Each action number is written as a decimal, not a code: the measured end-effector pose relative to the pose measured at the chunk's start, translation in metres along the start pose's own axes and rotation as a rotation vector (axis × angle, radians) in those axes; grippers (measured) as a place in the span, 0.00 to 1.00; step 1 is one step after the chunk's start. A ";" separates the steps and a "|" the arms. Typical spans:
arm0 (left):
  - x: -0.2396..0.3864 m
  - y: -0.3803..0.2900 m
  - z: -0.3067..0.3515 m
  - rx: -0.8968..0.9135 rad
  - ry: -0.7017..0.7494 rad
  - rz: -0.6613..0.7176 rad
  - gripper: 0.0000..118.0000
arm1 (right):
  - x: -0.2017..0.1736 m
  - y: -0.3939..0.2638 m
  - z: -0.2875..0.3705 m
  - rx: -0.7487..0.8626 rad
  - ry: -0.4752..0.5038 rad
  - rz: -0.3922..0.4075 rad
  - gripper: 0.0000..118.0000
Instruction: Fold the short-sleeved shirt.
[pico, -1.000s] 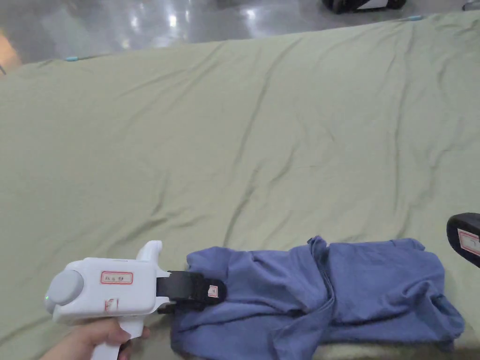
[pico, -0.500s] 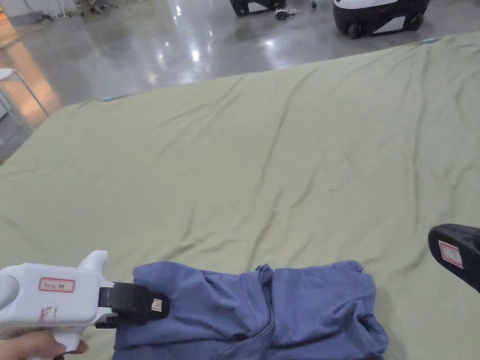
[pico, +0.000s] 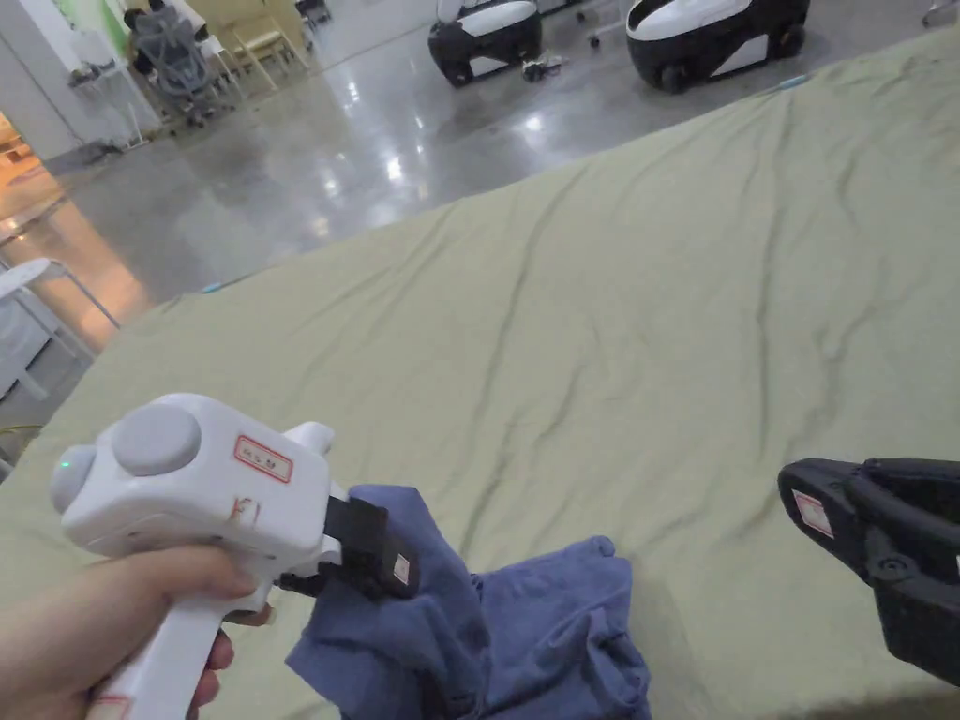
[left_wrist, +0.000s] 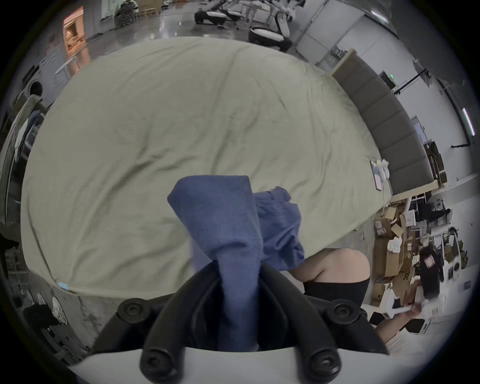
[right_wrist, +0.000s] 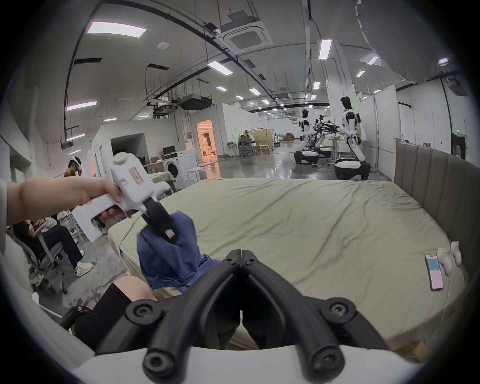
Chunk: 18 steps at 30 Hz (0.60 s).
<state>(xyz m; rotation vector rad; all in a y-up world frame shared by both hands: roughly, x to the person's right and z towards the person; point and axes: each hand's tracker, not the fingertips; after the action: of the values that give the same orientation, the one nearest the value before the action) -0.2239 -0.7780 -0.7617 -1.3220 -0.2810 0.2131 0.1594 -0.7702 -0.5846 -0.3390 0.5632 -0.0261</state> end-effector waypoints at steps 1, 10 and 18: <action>0.011 0.003 -0.013 -0.009 -0.004 0.002 0.06 | 0.002 -0.002 0.005 0.002 -0.008 -0.005 0.00; 0.065 0.010 -0.135 -0.118 -0.075 -0.023 0.76 | 0.026 -0.010 0.046 0.016 -0.082 -0.037 0.00; 0.052 -0.019 -0.056 0.159 -0.025 -0.061 0.55 | 0.034 -0.014 0.037 0.011 -0.092 -0.056 0.00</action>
<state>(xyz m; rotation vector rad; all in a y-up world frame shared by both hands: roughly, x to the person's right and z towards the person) -0.1572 -0.8178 -0.7515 -1.1526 -0.3189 0.1962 0.2087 -0.7764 -0.5684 -0.3431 0.4623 -0.0677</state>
